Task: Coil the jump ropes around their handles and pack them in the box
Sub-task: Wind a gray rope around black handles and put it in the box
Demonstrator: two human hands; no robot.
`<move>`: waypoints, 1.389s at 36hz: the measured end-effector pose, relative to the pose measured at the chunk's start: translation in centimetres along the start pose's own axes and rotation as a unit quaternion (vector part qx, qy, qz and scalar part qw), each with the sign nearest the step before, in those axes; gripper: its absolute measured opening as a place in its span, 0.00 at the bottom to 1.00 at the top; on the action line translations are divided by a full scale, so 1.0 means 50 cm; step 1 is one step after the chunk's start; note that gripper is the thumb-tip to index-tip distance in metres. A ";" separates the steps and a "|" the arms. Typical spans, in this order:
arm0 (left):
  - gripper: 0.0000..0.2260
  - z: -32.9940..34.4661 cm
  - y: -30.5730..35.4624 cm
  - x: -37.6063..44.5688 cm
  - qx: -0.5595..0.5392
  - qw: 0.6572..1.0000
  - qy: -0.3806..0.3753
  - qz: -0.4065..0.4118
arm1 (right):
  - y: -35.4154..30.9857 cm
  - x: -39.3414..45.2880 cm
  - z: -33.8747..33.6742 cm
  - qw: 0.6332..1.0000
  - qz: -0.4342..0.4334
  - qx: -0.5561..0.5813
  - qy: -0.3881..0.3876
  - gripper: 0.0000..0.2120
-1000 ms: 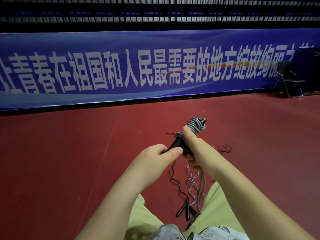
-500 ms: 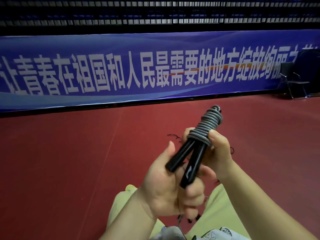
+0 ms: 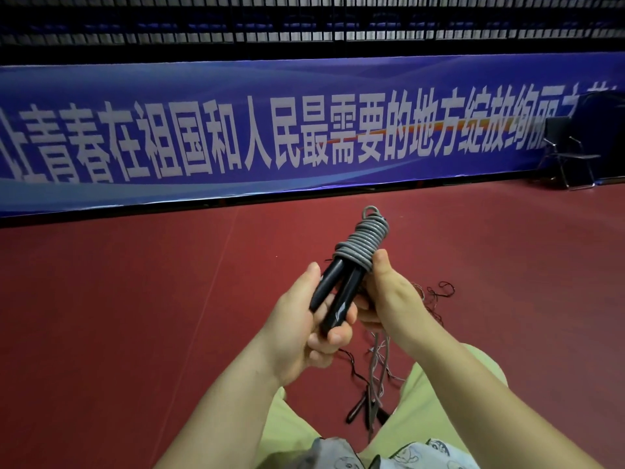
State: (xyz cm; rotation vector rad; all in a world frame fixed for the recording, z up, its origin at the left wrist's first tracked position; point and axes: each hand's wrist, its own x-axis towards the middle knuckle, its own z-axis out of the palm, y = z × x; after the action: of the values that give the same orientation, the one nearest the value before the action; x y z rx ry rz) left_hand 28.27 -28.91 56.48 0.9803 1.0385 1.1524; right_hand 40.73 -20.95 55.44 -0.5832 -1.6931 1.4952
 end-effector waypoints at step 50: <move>0.22 0.041 0.020 -0.016 -0.208 0.908 -0.339 -0.135 | -0.030 -0.005 -0.025 0.977 -0.057 0.193 -0.078 0.26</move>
State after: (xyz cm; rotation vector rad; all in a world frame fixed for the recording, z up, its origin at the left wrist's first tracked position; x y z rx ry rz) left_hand 29.97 -29.69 58.04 0.7708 0.3264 0.6716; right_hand 42.12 -20.67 56.84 -0.1629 -1.4649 1.7612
